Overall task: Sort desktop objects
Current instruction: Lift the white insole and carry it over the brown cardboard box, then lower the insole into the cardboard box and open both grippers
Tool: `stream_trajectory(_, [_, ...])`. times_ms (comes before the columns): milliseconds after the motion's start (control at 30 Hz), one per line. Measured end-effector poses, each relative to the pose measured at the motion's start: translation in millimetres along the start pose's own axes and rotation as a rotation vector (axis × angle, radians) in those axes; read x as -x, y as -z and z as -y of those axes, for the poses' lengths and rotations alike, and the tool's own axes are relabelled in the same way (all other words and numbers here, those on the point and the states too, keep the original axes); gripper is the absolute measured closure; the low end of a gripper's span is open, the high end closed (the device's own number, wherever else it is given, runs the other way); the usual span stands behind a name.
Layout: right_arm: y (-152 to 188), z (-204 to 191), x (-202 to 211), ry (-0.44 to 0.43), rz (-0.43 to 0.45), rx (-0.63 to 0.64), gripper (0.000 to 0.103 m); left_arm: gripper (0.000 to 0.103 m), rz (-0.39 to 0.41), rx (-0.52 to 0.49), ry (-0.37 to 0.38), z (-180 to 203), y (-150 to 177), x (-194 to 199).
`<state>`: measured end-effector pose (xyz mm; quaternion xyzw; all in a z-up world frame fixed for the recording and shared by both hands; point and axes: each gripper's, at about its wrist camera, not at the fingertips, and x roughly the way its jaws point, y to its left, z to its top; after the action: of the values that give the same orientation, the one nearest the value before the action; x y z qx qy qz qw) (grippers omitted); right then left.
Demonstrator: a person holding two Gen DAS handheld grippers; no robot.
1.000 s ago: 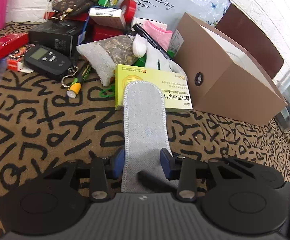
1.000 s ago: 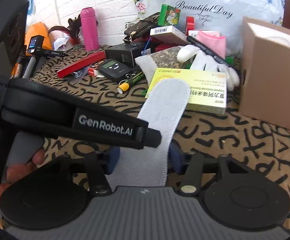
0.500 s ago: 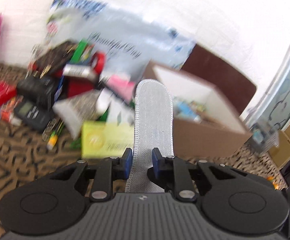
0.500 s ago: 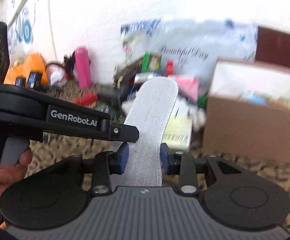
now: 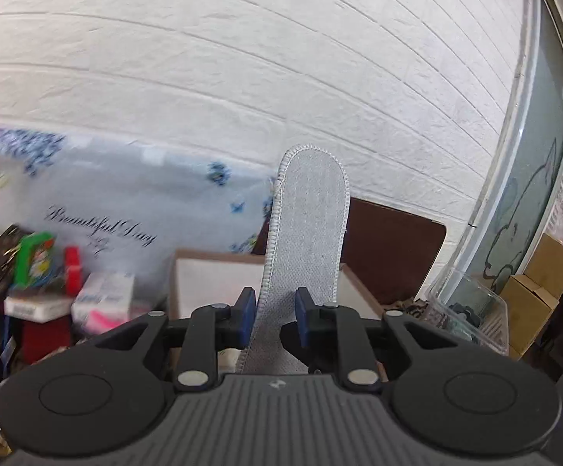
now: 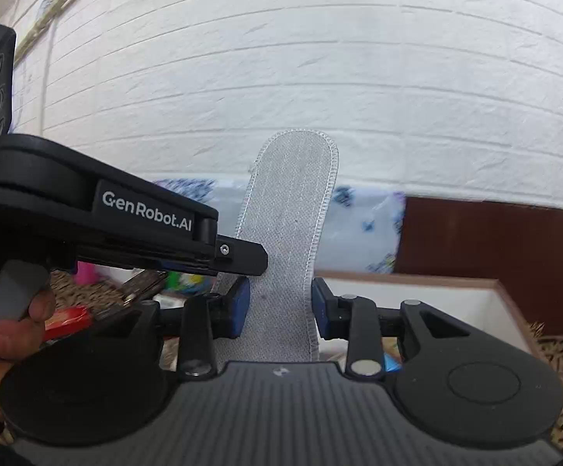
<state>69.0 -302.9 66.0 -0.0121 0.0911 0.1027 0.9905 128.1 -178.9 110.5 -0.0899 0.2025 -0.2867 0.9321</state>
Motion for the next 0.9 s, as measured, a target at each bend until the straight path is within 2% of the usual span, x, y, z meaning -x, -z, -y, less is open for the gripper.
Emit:
stream_trajectory(233, [-7.0, 64.4, -39.0, 0.059, -0.009, -0.046, 0.069, 0.082, -0.038, 0.013, 0.054, 13.1, -6.6, -69.2])
stream_trajectory(433, [11.8, 102.2, -65.2, 0.087, -0.058, -0.073, 0.069, 0.082, -0.094, 0.026, 0.077, 13.5, 2.6, -119.7])
stream_trajectory(600, [28.9, 117.9, -81.3, 0.087, -0.103, -0.115, 0.069, 0.08, -0.134, 0.028, 0.075, 7.5, 16.9, -146.5])
stream_trajectory(633, [33.0, 119.2, -85.0, 0.087, -0.115, -0.117, 0.068, 0.07, -0.141, 0.029, 0.081, 6.4, 19.3, -150.2])
stream_trajectory(667, [37.5, 120.5, -88.4, 0.086, -0.13, -0.118, 0.067, 0.054, -0.149, 0.031, 0.101, 4.6, 22.5, -151.6])
stream_trajectory(700, [40.5, 120.6, -91.6, 0.09, -0.147, -0.116, 0.064, 0.044, -0.157, 0.03, 0.121, 3.3, 25.4, -151.2])
stream_trajectory(733, [41.7, 118.4, -94.2, 0.096, -0.166, -0.111, 0.051, 0.026, -0.158, 0.024, 0.129, 3.2, 28.2, -149.7])
stream_trajectory(767, [45.6, 116.8, -95.8, 0.111, -0.178, -0.11, 0.037, 0.017, -0.149, 0.012, 0.129, 3.5, 30.4, -146.7])
stream_trajectory(867, [50.2, 112.7, -92.7, 0.16, -0.175, -0.098, 0.018, 0.008, -0.112, -0.019, 0.133, 5.1, 32.7, -136.6])
stream_trajectory(900, [49.9, 112.1, -90.8, 0.167, -0.168, -0.093, 0.016, 0.007, -0.109, -0.019, 0.131, 5.1, 32.2, -135.1])
